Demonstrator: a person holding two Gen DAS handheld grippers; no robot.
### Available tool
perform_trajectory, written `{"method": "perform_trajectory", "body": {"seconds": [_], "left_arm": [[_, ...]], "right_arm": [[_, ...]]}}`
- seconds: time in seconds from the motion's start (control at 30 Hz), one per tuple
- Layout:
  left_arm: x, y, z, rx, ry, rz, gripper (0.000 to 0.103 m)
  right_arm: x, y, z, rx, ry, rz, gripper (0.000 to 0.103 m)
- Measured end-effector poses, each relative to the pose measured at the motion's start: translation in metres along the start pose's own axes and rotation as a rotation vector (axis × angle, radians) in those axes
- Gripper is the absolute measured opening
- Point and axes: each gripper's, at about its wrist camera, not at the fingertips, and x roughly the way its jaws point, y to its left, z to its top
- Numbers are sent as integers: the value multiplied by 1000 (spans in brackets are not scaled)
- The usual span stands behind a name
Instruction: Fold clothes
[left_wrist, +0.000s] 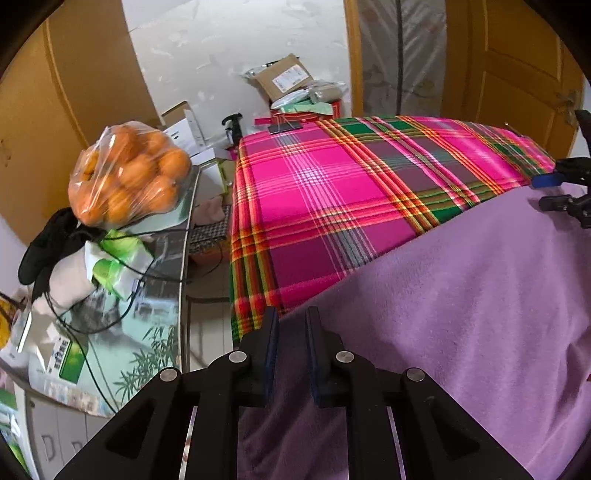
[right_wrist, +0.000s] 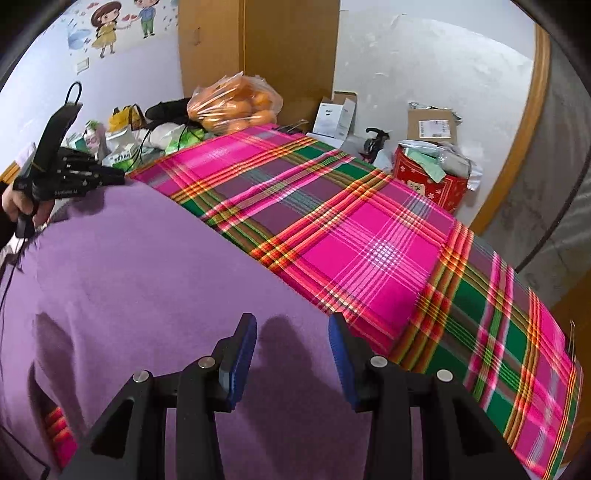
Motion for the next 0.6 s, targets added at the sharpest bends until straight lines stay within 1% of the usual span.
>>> {"method": "perform_trajectory", "body": {"seconds": [0.1,0.23,0.3,0.4,0.53,0.6], "left_arm": [[3,3,3,-5,-5,-10,16],[6,4,2,19,0,-27,17],[5,4,2,29,8,-42,17],[-1,4,0,45,10,-85,18],[-5,3,-6,79,8,-97,21],[-3,3,-5,79,7,-89,26]], "right_arm": [[6,-5,0,-2,2,7,41],[13,-11,-1,4,15,18,42],[13,-14,0,13,13,33,42],[14,-16,0,13,14,42,42],[14,-18,-2,12,6,53,42],[14,-18,-3,23,1,57,42]]}}
